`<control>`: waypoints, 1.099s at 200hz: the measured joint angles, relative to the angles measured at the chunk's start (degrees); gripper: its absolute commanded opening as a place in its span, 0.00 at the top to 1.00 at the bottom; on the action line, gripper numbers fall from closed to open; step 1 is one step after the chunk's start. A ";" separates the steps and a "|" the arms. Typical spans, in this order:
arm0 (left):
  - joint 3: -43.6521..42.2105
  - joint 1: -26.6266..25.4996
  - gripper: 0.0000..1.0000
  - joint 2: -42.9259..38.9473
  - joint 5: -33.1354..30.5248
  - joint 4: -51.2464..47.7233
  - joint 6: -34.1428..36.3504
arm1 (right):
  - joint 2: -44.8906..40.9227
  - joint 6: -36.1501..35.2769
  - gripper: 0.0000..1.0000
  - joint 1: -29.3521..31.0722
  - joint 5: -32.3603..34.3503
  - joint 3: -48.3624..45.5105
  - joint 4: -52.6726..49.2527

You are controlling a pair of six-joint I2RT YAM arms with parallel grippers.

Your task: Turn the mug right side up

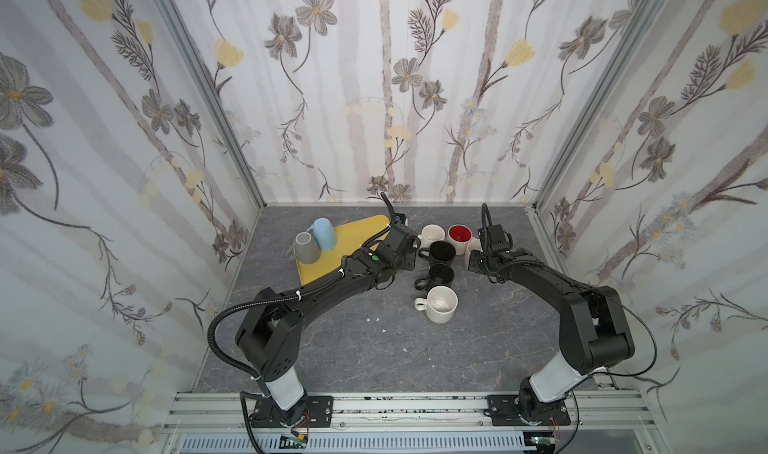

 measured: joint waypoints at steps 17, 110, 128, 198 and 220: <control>0.17 0.00 0.63 0.57 0.31 0.28 0.00 | -0.79 -2.14 0.75 -0.11 0.00 -0.70 -0.22; 0.70 0.07 0.63 1.40 0.98 0.28 -0.22 | -0.66 -16.04 0.92 -1.44 -3.93 -0.61 -1.33; 0.70 0.07 0.63 1.42 1.03 0.28 -0.24 | -0.63 -19.80 0.94 -1.38 -5.79 -0.22 -2.21; 1.66 0.04 0.63 2.05 1.49 0.20 -0.22 | 0.74 -28.35 0.95 -1.49 -9.25 2.03 -4.96; 1.66 0.07 0.62 2.05 1.51 0.15 -0.20 | 1.36 -30.67 0.85 -1.90 -9.38 2.23 -4.76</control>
